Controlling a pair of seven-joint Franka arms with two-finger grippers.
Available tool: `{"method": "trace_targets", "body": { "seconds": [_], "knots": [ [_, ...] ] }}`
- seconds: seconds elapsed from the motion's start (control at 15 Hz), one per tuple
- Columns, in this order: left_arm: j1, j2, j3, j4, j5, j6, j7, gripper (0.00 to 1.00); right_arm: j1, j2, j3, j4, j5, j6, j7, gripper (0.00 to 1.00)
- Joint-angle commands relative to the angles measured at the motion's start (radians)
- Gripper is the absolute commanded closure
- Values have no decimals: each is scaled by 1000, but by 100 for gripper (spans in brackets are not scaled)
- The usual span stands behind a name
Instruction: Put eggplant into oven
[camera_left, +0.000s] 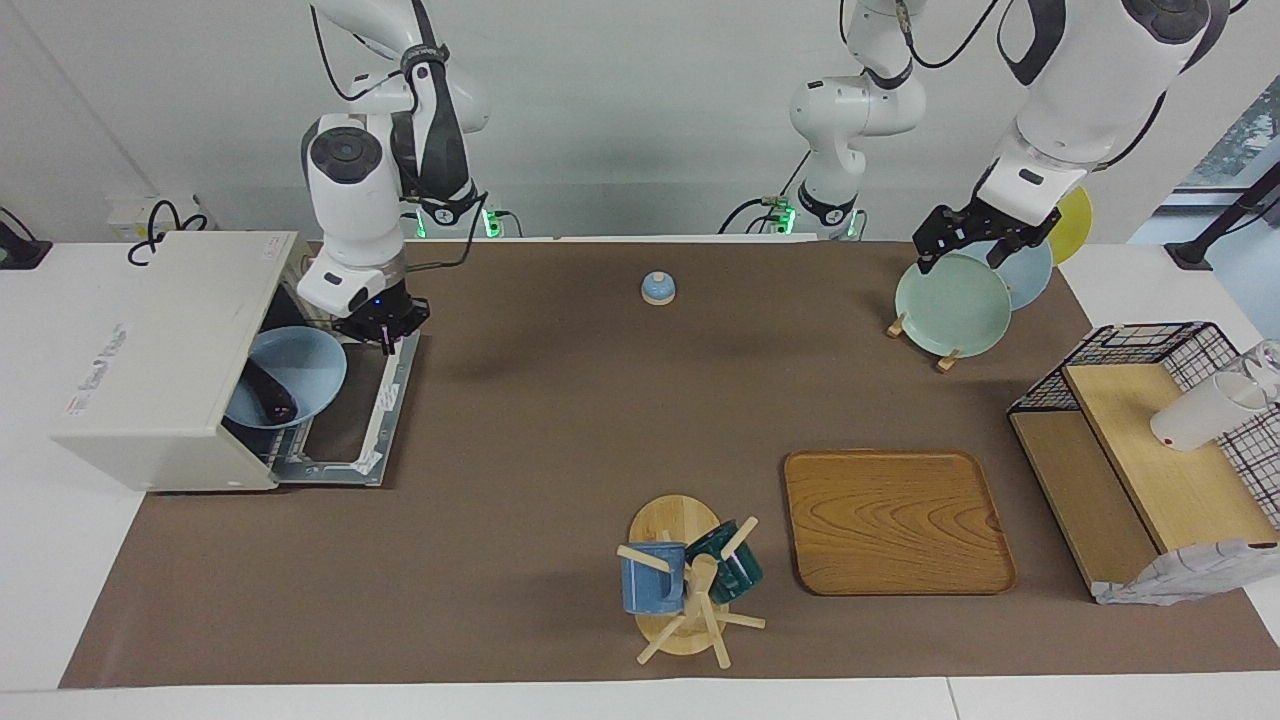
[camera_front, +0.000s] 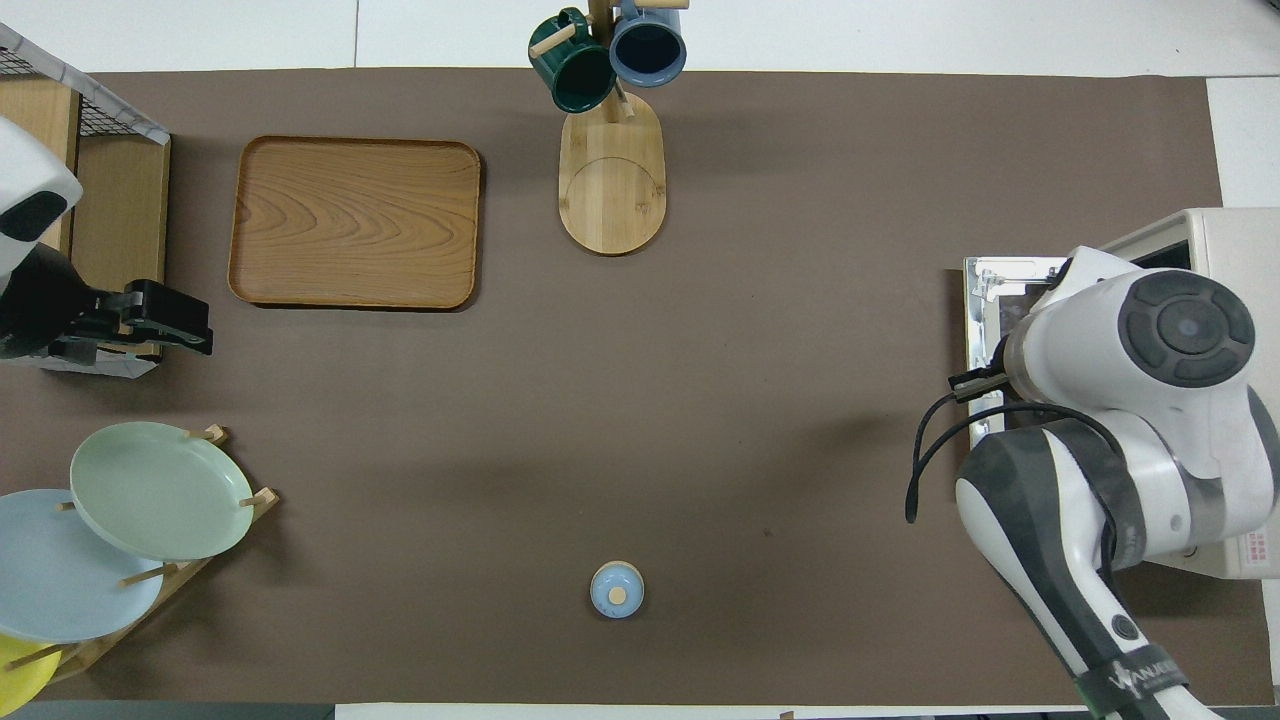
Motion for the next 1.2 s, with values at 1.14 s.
{"method": "trace_targets", "body": {
  "seconds": [1.14],
  "knots": [
    [7, -3, -2, -3, -6, 11, -7, 0, 30, 238, 0, 26, -197, 74, 131, 100]
  ]
}}
